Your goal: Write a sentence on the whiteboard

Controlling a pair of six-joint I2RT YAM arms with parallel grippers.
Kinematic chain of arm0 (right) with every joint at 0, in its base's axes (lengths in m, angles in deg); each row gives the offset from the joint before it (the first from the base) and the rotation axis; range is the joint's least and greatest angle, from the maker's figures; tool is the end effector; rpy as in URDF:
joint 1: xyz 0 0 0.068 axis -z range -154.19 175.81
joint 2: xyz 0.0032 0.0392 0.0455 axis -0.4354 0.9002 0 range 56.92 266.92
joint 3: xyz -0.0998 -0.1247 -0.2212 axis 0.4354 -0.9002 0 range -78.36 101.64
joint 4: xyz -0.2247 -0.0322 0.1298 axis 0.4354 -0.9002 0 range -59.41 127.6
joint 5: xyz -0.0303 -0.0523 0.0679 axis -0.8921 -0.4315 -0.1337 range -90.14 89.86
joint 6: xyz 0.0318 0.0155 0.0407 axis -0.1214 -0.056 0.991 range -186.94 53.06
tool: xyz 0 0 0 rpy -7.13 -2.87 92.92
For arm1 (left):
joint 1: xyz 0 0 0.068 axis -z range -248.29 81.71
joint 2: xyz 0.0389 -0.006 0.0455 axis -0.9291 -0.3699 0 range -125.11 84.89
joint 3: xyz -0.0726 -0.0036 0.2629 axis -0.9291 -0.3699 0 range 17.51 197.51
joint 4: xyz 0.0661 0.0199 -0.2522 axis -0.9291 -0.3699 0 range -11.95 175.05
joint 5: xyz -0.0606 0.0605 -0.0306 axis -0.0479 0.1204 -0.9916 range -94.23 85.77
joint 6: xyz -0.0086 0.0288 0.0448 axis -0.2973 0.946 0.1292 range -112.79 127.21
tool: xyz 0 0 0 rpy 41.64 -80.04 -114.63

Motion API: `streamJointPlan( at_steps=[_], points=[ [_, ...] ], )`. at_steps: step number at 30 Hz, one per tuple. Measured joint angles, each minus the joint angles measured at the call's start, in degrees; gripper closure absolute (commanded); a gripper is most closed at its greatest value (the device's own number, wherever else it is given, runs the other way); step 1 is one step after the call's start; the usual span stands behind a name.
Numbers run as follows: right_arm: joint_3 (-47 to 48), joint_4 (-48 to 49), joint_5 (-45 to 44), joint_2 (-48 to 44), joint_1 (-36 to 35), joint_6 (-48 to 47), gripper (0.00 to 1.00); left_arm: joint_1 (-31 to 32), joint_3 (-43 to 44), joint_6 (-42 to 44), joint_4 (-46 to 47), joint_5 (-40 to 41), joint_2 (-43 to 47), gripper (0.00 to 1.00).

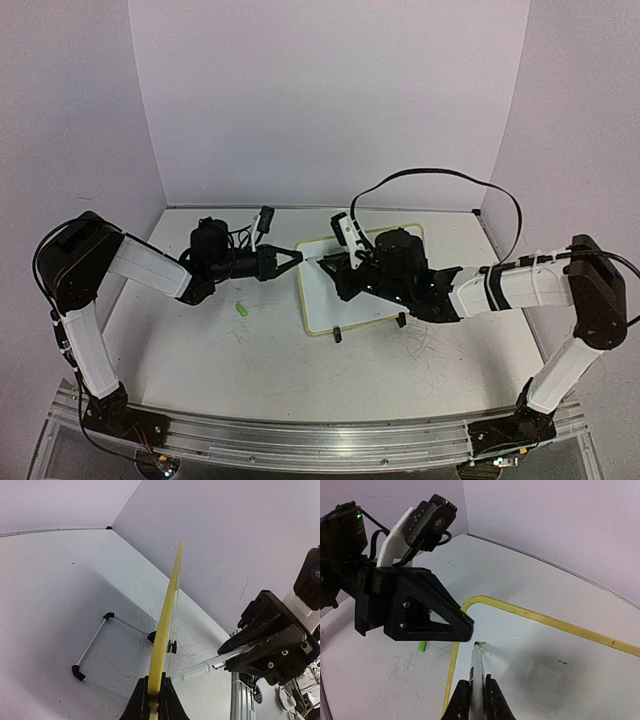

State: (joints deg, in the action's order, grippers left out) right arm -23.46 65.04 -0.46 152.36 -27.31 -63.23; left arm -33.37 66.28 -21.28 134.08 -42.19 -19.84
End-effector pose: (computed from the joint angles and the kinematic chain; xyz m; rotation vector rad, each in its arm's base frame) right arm 0.2263 0.3015 0.2378 -0.7718 1.6872 0.6965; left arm 0.2952 -0.2328 0.1870 0.6436 1.7527 -1.3541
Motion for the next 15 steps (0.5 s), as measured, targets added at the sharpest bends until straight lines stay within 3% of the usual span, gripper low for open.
streamJointPlan(
  at_steps=[15],
  points=[
    [0.5,-0.1,0.4,1.2,-1.3,0.6,1.0,0.0,0.0,0.1,0.0,0.0,0.0,1.0]
  ],
)
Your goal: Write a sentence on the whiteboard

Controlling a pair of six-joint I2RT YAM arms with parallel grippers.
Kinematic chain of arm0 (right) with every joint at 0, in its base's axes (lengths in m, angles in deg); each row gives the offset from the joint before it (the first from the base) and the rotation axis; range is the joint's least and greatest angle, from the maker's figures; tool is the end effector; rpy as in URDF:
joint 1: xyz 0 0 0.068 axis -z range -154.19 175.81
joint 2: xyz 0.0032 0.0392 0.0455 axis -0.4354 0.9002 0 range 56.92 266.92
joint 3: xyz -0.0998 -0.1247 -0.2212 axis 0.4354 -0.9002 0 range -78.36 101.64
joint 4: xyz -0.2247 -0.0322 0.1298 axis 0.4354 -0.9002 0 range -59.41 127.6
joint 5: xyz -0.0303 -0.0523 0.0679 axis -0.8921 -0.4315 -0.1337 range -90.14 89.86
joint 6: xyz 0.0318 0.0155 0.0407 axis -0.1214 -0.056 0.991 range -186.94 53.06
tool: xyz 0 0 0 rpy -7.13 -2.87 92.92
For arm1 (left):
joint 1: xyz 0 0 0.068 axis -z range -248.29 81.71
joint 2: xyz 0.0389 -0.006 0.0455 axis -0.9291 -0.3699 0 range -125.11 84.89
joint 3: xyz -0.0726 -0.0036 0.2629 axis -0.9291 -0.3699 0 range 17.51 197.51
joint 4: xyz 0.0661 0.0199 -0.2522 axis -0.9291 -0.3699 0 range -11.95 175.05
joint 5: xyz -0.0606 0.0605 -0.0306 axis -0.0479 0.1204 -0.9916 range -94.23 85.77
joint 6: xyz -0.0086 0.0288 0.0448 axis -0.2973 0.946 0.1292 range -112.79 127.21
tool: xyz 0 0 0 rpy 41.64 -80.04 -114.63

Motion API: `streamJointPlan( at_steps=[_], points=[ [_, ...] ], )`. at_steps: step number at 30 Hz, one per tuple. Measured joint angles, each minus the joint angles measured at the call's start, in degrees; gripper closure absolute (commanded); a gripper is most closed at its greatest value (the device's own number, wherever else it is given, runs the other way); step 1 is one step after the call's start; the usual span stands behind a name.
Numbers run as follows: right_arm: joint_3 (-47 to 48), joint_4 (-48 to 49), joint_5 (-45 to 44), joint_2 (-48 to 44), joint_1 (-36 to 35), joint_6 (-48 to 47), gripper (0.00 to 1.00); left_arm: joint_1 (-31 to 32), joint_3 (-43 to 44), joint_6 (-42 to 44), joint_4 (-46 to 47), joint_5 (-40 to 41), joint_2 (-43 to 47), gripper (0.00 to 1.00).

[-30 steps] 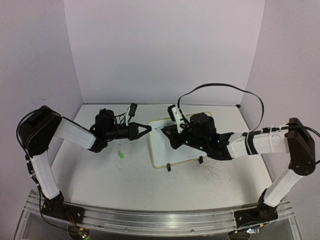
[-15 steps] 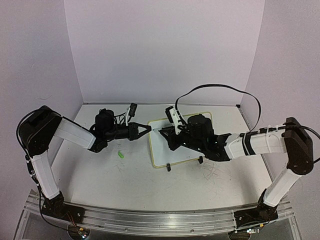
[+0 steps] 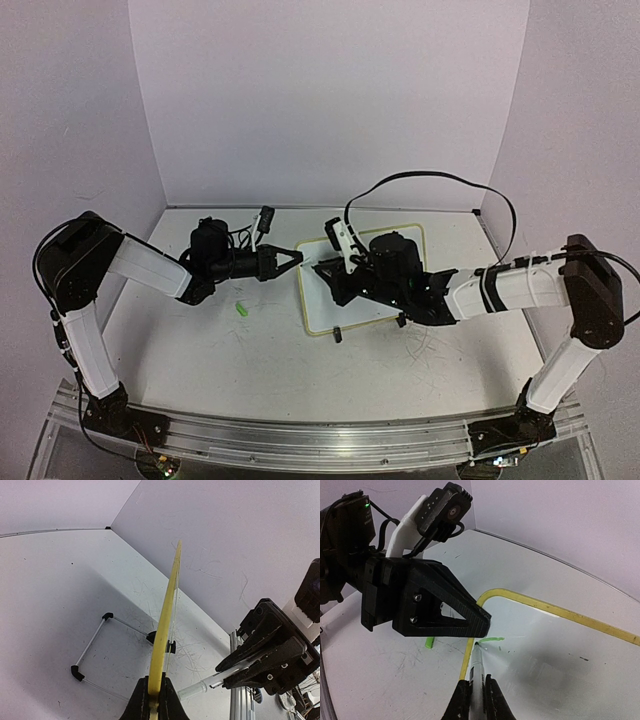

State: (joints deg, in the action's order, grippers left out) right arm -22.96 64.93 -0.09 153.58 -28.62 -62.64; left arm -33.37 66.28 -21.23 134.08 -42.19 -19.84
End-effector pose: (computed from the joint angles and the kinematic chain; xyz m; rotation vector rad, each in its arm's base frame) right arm 0.2214 0.3097 0.2329 -0.7949 1.6980 0.7199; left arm 0.2952 -0.2328 0.1870 0.6443 1.7522 -1.3535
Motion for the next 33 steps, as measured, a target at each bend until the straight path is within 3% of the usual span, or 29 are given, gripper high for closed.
streamJointPlan(
  at_steps=[33],
  points=[
    [-3.5,0.0,-2.7,-0.8,-0.9,1.3,1.0,0.0,0.0,0.1,0.0,0.1,0.0,1.0]
  ],
)
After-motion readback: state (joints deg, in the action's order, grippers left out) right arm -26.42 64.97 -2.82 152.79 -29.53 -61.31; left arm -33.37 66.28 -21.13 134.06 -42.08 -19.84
